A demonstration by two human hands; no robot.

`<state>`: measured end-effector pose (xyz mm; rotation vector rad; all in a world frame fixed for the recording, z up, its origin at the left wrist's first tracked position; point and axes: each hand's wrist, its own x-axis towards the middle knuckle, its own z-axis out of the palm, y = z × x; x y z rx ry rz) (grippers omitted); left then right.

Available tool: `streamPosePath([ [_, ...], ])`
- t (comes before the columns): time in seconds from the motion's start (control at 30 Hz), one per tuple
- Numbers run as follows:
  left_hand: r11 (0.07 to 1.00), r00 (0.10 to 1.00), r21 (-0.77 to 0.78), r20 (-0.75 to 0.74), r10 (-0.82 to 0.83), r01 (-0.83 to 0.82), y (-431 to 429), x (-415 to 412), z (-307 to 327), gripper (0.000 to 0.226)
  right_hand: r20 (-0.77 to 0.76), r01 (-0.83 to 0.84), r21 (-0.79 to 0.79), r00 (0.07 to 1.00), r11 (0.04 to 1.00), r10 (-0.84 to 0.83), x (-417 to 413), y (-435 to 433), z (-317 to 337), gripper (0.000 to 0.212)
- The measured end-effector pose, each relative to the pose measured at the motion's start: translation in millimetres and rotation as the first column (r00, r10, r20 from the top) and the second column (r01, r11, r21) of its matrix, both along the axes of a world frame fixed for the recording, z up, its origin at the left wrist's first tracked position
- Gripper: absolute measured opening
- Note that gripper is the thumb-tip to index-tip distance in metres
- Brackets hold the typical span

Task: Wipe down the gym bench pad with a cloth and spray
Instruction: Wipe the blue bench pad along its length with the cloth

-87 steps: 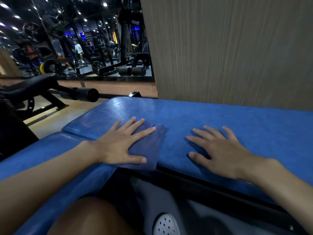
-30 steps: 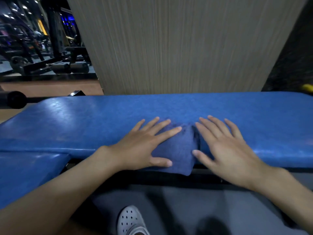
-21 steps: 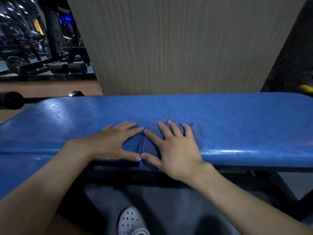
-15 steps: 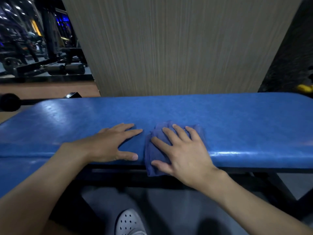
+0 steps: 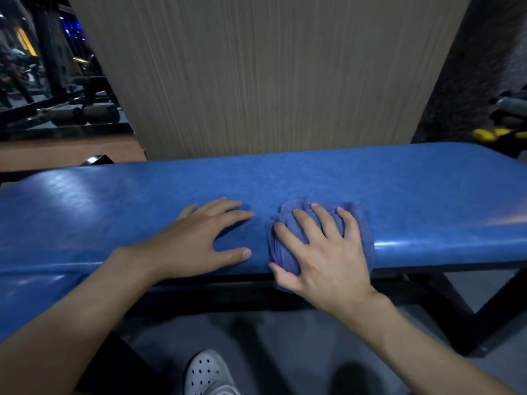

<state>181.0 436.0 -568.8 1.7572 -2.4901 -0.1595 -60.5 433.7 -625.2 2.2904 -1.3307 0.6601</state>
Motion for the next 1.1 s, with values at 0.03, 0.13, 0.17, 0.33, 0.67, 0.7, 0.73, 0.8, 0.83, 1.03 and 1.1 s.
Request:
streamPosePath([
  [0.03, 1.0, 1.0, -0.023, 0.01, -0.02, 0.02, 0, -9, -2, 0.09, -0.016, -0.02, -0.044, 1.0, 0.999, 0.02, -10, -2, -2, 0.056],
  [0.13, 0.994, 0.993, -0.086, 0.101, -0.065, 0.074, -3, -32, -8, 0.08, -0.023, -0.019, -0.167, 1.0, 0.986, 0.016, -53, -12, -9, 0.054],
  [0.17, 0.992, 0.99, -0.103, 0.125, -0.06, 0.073, -4, -37, -8, 0.08, 0.004, 0.005, -0.206, 1.0, 0.979, -0.004, -70, -15, -11, 0.054],
  [0.33, 0.988, 0.99, -0.131, 0.127, -0.066, 0.083, -8, -46, -5, 0.077, 0.2, 0.151, -0.255, 0.975, 0.955, -0.101, -82, -14, -18, 0.051],
  [0.67, 0.962, 0.964, -0.129, 0.148, -0.22, 0.24, -33, -104, 5, 0.068, 0.027, -0.018, -0.342, 0.999, 0.94, 0.029, -118, -23, -18, 0.054],
  [0.7, 0.962, 0.96, -0.112, 0.165, -0.228, 0.248, -35, -111, 4, 0.072, 0.028, -0.006, -0.349, 0.999, 0.937, 0.016, -138, -26, -19, 0.054],
  [0.73, 0.961, 0.954, -0.106, 0.188, -0.233, 0.255, -37, -118, 3, 0.075, 0.036, 0.021, -0.355, 0.999, 0.935, -0.008, -159, -29, -19, 0.053],
  [0.8, 0.957, 0.946, -0.126, 0.233, -0.226, 0.26, -39, -129, 0, 0.078, 0.074, 0.102, -0.341, 0.994, 0.935, -0.081, -196, -32, -19, 0.052],
  [0.83, 0.956, 0.946, -0.143, 0.239, -0.219, 0.258, -41, -133, 0, 0.077, 0.109, 0.145, -0.319, 0.987, 0.936, -0.116, -207, -33, -18, 0.051],
  [1.03, 0.943, 0.951, -0.174, 0.174, -0.254, 0.284, -55, -157, 2, 0.063, 0.248, 0.272, -0.266, 0.946, 0.925, -0.206, -178, -26, -18, 0.044],
  [1.1, 0.932, 0.94, -0.152, 0.147, -0.307, 0.328, -62, -174, 2, 0.062, 0.18, 0.218, -0.279, 0.968, 0.935, -0.172, -183, -27, -17, 0.049],
])
